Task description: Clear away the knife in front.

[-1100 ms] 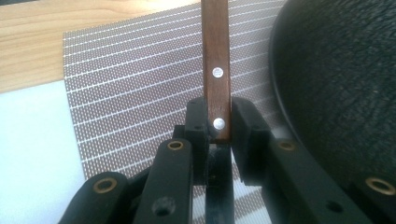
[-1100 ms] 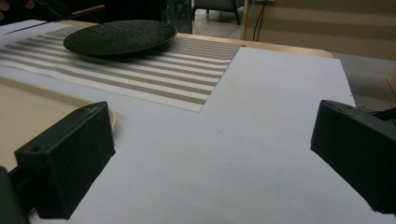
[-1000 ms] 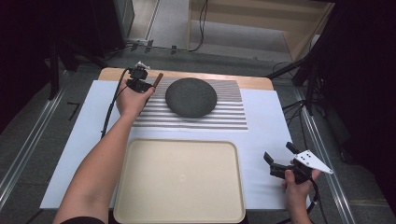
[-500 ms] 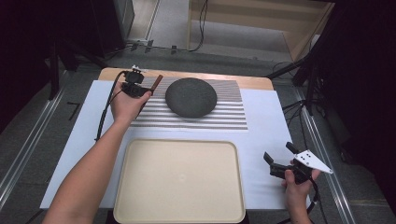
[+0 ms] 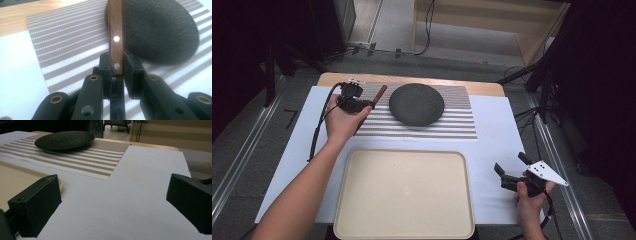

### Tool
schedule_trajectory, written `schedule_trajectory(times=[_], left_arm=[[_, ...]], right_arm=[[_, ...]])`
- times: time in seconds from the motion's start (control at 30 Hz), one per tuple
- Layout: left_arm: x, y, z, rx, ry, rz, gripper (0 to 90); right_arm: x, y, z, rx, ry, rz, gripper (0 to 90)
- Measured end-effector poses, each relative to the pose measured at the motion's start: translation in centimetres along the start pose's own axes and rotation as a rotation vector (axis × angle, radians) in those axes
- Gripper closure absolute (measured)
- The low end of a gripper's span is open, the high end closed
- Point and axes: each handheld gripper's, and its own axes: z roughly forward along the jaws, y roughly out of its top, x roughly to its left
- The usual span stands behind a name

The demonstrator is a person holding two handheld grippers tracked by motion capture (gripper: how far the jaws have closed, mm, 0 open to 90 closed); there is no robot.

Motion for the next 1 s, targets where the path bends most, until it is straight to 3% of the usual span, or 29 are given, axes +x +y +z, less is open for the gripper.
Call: schedule_trajectory(times=[0.27,1.0], left_arm=[[-1.3,-1.3,-1.9,-0.018,-0.017,0.030,76.9],[-4.0,-5.6,-4.9,-0.048,-0.088,0.047,76.8]], right_arm=[[0.0,0.0,0.0,0.000,0.000,0.000,0.0],[0.1,0.0,-0.2,-0.023,0.024,0.003,0.0]])
